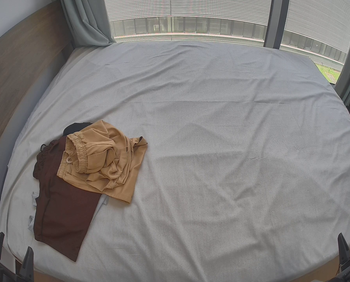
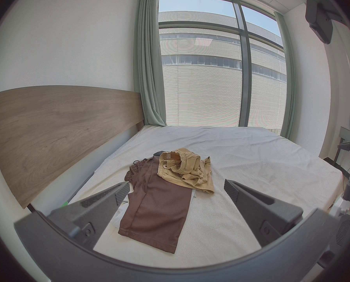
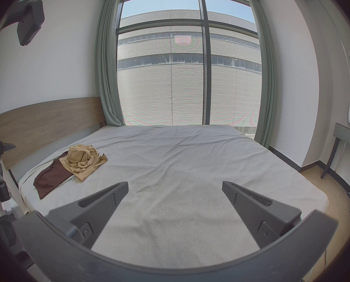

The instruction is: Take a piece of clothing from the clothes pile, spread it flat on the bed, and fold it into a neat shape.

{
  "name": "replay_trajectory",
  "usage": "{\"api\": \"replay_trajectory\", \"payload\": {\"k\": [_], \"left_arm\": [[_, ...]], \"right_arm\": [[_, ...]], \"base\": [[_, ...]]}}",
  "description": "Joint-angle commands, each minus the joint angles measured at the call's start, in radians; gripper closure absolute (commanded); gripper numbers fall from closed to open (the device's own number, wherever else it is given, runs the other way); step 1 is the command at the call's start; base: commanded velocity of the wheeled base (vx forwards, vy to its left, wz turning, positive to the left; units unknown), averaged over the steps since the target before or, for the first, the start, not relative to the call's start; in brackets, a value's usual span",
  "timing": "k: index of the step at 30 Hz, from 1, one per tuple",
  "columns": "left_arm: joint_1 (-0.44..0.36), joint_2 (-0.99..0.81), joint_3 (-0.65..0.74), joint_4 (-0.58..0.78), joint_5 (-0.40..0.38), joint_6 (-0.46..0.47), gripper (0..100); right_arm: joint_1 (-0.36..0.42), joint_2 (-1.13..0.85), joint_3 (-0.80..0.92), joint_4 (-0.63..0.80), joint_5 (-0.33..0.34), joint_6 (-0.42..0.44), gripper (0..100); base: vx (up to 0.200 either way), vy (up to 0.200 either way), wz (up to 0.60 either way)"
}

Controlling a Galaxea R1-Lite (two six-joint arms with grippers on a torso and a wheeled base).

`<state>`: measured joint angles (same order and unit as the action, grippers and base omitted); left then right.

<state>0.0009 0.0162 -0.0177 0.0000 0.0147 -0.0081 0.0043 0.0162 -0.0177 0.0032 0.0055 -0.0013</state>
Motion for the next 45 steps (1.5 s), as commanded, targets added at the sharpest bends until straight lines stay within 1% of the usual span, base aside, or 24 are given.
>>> {"api": "replay_trajectory", "payload": {"k": [1,12,13,14,15,17,21,28,33,35,36,39,44,45], "left_arm": [[0.001,-0.016,0.018,-0.002,-0.001,0.000,0],[0.002,-0.016,0.016,-0.011,0.001,0.003,0],[0.008,0.001,-0.022,-0.037,0.002,-0.006,0],[0.011,0.047,-0.114,-0.081,0.001,-0.009,0],[0.011,0.128,-0.212,-0.098,0.002,-0.006,0],[0.005,0.168,-0.246,-0.100,0.004,-0.001,0],[0.002,0.249,-0.251,-0.117,0.011,0.008,0],[0.007,0.390,-0.246,-0.249,0.014,0.003,0],[-0.001,0.418,-0.254,-0.245,0.010,-0.001,0],[-0.012,0.416,-0.257,-0.242,0.005,-0.012,0],[-0.025,0.413,-0.258,-0.242,-0.002,-0.049,0],[-0.053,0.439,-0.274,-0.235,-0.022,-0.095,0],[-0.059,0.521,-0.281,-0.245,-0.041,-0.104,0],[-0.059,0.556,-0.283,-0.252,-0.070,-0.121,0]], "right_arm": [[0.000,-0.016,0.016,0.000,0.001,0.000,0],[0.000,-0.016,0.016,0.000,0.001,0.003,0],[0.000,-0.016,0.016,0.000,-0.001,0.003,0],[0.000,-0.016,0.016,0.000,-0.001,0.004,0],[0.000,-0.016,0.016,0.000,0.001,0.001,0],[0.000,-0.016,0.016,0.000,0.001,0.001,0],[0.000,-0.016,0.016,0.000,0.001,0.003,0],[0.000,-0.016,0.018,0.000,0.001,0.001,0],[0.000,-0.016,0.016,0.000,0.001,0.001,0],[0.000,-0.016,0.016,0.000,0.001,0.001,0],[0.000,-0.016,0.016,0.000,0.001,0.001,0],[0.000,-0.016,0.016,0.000,0.001,0.000,0],[0.000,-0.016,0.016,-0.002,0.001,0.000,0],[0.000,-0.016,0.016,-0.002,0.001,0.000,0]], "base": [[0.000,0.000,0.00],[0.000,0.000,0.00],[0.000,0.000,0.00],[0.000,0.000,0.00],[0.000,0.000,0.00],[0.000,0.000,0.00],[0.000,0.000,0.00],[0.000,0.000,0.00],[0.000,0.000,0.00],[0.000,0.000,0.00],[0.000,0.000,0.00],[0.000,0.000,0.00],[0.000,0.000,0.00],[0.000,0.000,0.00]]}}
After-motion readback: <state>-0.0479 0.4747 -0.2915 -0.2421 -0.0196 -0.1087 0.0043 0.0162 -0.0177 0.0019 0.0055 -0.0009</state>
